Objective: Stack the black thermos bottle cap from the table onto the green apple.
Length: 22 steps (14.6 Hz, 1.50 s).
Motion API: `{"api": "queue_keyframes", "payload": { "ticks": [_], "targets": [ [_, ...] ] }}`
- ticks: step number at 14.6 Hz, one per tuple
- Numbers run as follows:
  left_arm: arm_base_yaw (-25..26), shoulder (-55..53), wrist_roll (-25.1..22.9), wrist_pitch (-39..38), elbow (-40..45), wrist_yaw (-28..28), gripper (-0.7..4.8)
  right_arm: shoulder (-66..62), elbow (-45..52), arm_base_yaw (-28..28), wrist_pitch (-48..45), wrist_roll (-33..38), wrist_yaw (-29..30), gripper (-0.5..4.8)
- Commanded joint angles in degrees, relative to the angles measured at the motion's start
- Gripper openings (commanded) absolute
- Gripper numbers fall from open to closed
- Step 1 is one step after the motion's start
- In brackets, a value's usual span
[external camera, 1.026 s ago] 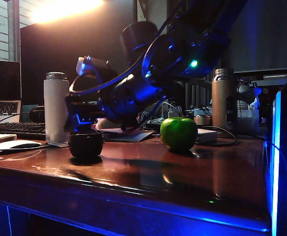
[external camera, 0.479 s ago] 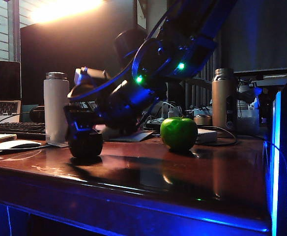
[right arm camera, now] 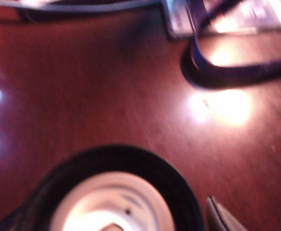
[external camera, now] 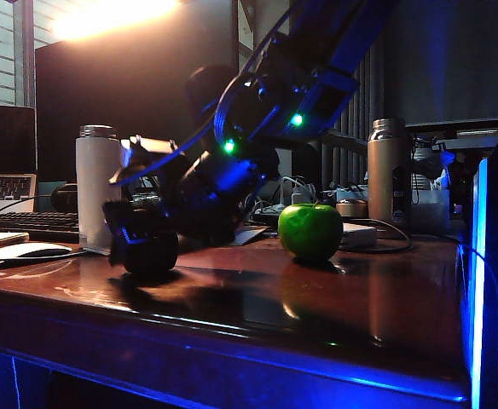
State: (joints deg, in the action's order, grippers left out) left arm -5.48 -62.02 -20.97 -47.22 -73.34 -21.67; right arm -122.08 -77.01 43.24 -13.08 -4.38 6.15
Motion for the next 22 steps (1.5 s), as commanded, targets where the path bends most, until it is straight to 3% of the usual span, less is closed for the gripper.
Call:
{"api": "queue_keyframes", "payload": {
  "ticks": [1,5,6,8,18,22],
  "targets": [
    [0.00,0.09,-0.04,0.61,-0.17,-0.17,-0.05,0.20,-0.63,0.09,-0.13,-0.17,-1.57,4.79],
    [0.00,0.09,-0.04,0.61,-0.17,-0.17,-0.05,0.20,-0.70,0.09,-0.48,-0.61,-1.55,4.74],
    [0.00,0.09,-0.04,0.61,-0.17,-0.17,-0.05,0.20,-0.70,0.09,-0.46,-0.66,-1.53,4.30],
    [0.00,0.09,-0.04,0.61,-0.17,-0.17,-0.05,0.20,-0.68,0.09,-0.48,-0.94,-1.53,2.87],
    [0.00,0.09,-0.04,0.61,-0.17,-0.17,-0.05,9.51,-0.66,0.00,-1.53,-3.58,-3.78,2.82],
    [0.00,0.09,-0.04,0.61,-0.17,-0.17,-0.05,16.92,-0.61,-2.80,4.50,-3.63,-6.45,2.82]
  ]
}}
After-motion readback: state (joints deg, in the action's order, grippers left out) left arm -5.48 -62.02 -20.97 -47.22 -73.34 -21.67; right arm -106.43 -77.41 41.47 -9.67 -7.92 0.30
